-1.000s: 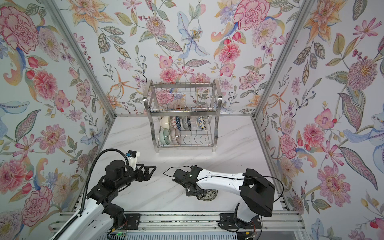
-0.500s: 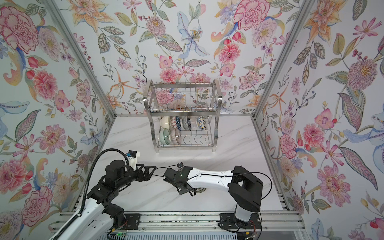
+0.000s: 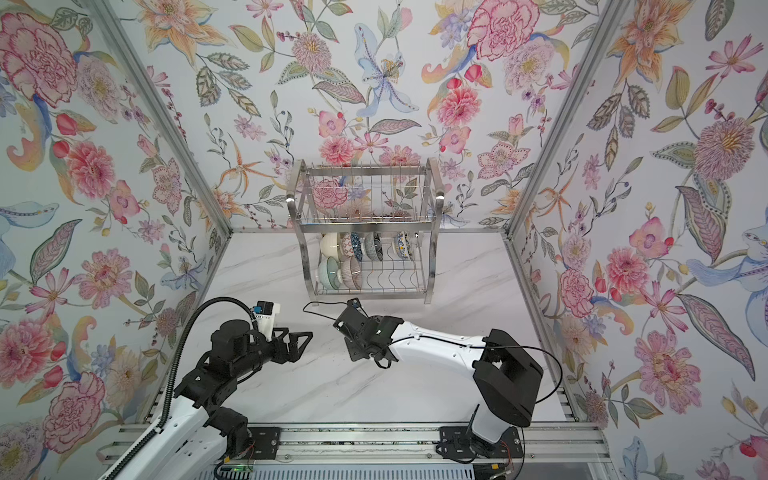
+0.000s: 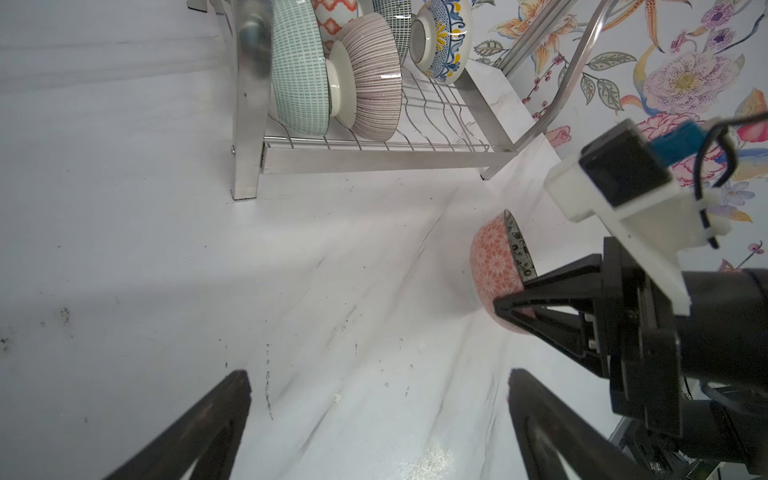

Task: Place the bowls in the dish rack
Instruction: 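Carry the leaf-patterned bowl with the right gripper toward the rack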

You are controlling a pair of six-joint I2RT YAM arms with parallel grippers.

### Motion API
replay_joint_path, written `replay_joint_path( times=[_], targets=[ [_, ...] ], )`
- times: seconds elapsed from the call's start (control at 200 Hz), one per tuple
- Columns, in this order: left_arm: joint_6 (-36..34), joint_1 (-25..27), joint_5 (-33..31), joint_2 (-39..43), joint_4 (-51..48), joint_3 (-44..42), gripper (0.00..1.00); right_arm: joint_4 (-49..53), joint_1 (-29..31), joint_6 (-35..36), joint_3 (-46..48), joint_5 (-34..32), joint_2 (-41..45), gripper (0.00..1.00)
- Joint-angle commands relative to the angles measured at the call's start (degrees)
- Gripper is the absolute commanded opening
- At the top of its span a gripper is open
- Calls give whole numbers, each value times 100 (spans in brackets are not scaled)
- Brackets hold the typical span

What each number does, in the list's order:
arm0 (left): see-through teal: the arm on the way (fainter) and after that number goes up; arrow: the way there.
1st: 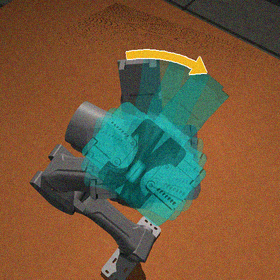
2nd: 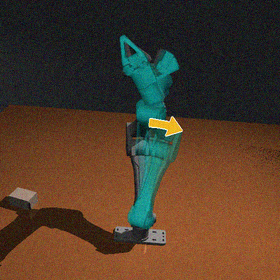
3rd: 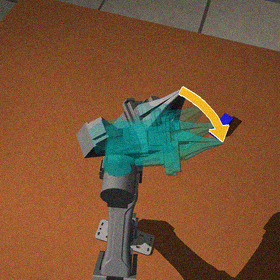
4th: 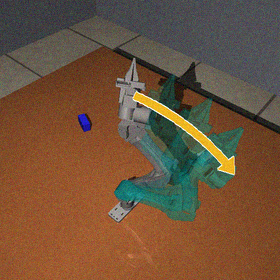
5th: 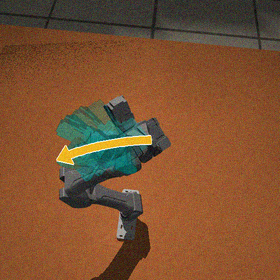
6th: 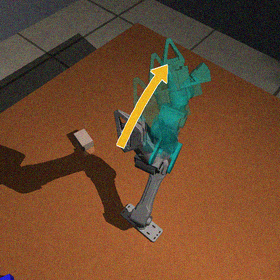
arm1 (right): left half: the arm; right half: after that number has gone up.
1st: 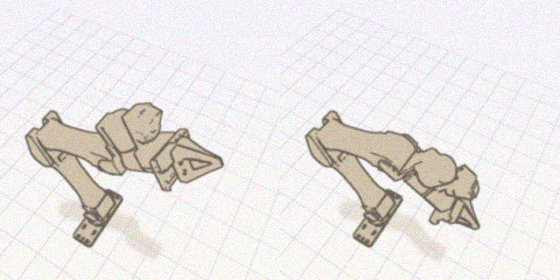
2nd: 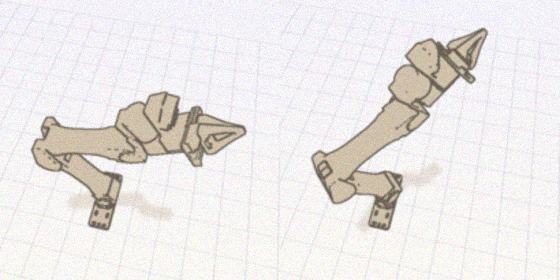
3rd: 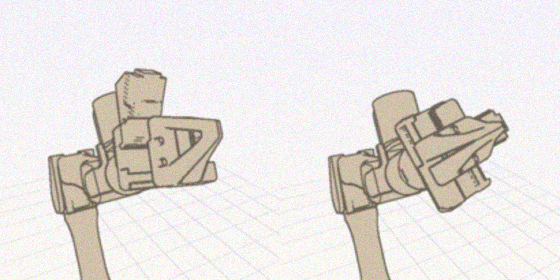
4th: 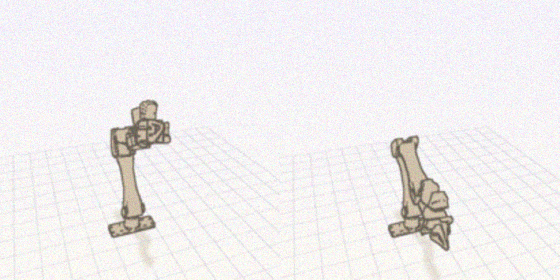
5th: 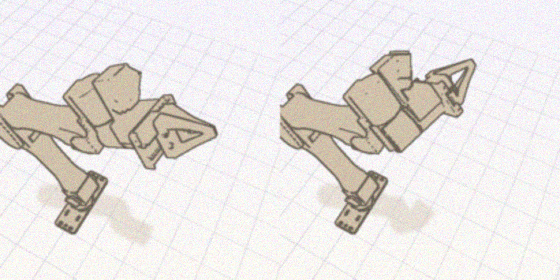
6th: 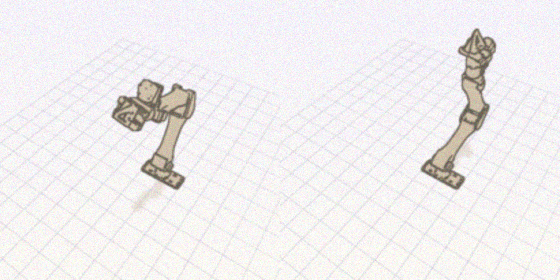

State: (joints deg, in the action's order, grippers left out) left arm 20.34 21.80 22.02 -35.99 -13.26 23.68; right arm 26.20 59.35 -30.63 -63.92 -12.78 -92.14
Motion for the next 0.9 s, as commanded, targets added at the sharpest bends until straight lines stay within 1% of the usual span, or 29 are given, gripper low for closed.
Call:
replay_joint_path(
  times=[0.0,0.17,0.36,0.495,0.631,0.891],
  targets=[
    [-110,78,-59,18,69,93,99,-657,-257,605,44,272,299,0],
    [-116,85,1,-48,91,86,99,-1053,-607,991,7,738,500,0],
    [-131,113,56,-14,157,41,99,-1762,-1016,1042,121,1267,703,0],
    [-136,146,83,15,200,14,99,-2244,-1281,960,207,1610,699,0],
    [-150,175,72,29,202,5,99,-2947,-1567,699,366,2040,652,0],
    [-160,289,-65,5,151,12,99,-4002,-1899,347,437,2651,395,0]
  ],
)
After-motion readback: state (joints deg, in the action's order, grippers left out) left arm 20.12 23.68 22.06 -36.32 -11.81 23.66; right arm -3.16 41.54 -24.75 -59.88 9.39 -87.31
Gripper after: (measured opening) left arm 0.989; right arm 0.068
